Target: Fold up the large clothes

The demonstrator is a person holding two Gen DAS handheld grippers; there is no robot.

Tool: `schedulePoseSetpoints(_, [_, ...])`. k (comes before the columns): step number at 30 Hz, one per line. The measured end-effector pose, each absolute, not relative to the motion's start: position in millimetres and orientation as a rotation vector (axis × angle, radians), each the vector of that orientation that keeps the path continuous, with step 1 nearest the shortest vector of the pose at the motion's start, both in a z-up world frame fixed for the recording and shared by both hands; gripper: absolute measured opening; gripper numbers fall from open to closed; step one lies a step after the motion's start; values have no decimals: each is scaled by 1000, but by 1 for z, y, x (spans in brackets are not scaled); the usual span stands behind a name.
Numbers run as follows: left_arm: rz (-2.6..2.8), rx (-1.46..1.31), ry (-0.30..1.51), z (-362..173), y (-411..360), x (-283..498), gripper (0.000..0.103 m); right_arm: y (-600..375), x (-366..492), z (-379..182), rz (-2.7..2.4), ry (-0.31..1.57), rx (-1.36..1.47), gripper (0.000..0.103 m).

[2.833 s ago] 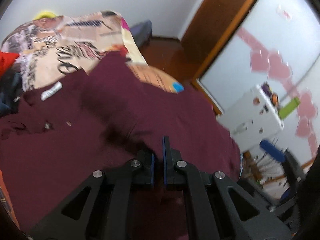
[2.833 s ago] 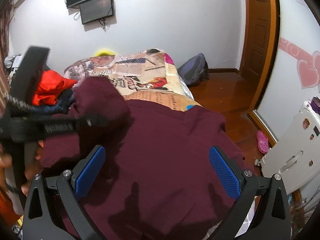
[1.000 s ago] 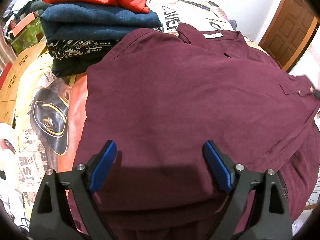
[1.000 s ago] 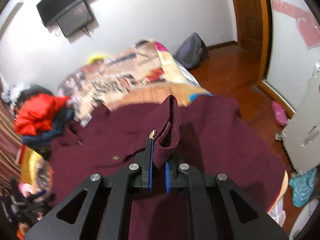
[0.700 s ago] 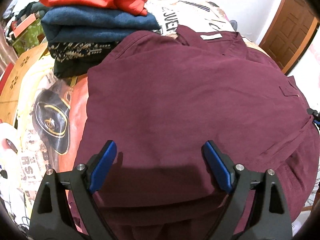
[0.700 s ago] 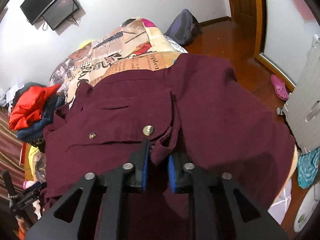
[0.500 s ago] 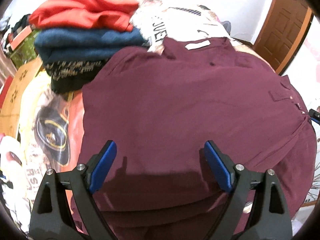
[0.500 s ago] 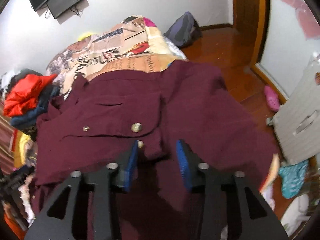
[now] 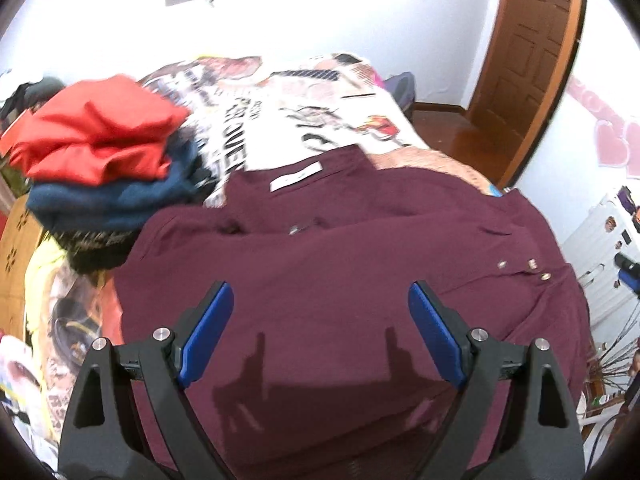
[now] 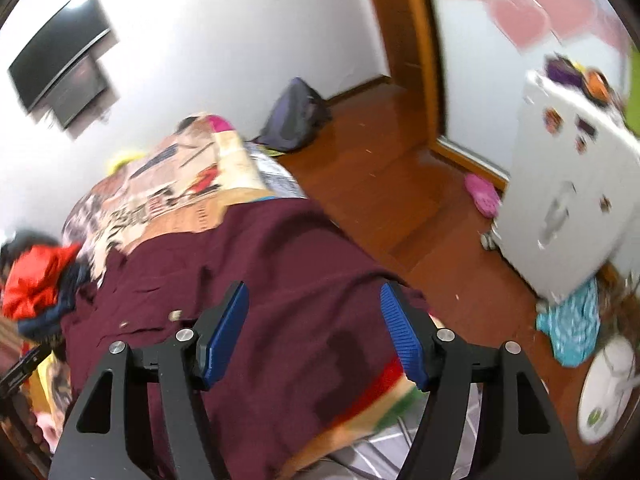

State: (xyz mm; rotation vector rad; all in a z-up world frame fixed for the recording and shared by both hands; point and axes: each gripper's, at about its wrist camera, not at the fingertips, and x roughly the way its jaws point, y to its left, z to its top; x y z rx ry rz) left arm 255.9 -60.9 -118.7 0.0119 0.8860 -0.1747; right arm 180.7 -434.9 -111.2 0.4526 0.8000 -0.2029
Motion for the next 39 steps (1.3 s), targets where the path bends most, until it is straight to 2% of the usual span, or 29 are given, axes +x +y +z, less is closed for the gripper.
schedulePoseSetpoints(6, [-209,57,894,-123,-94,264,89,-466,174,-152,-221,877,641,65])
schedulePoseSetpoints(13, [-201,13,938,-135,-99,268,89,-471,177,-196,-133,969,826,65])
schedulePoseSetpoints(14, [-196,-1,946,-137,-97,268,89,-472,179,-200,-124,972,841,68])
schedulePoseSetpoints(21, [-151,-104,980,-145,-71,271,89,-482,200,-202,-117,932,823,68])
schedulePoseSetpoints(27, [-75,-192,927,-138,-45,266,89,-492,219,-217,-130,938,852,68])
schedulePoseSetpoints(30, [-72,-236,916,-135,-33,262,89,-493,224,-220,-157,940,862,62])
schedulePoseSetpoints(31, [-71,-239,914,-134,-32,262,89,-492,224,-218,-171,941,862,54])
schedulePoseSetpoints(32, [-68,-241,911,-133,-29,260,89,-491,225,-215,-178,937,859,39])
schedulePoseSetpoints(34, [-65,-238,900,-132,-25,256,89,-490,223,-205,-168,913,872,17])
schedulePoseSetpoints(35, [-65,-234,894,-131,-23,255,89,-489,223,-200,-164,901,870,10])
schedulePoseSetpoints(39, [-62,-196,866,-126,-16,244,89,-468,218,-152,-187,823,718,8])
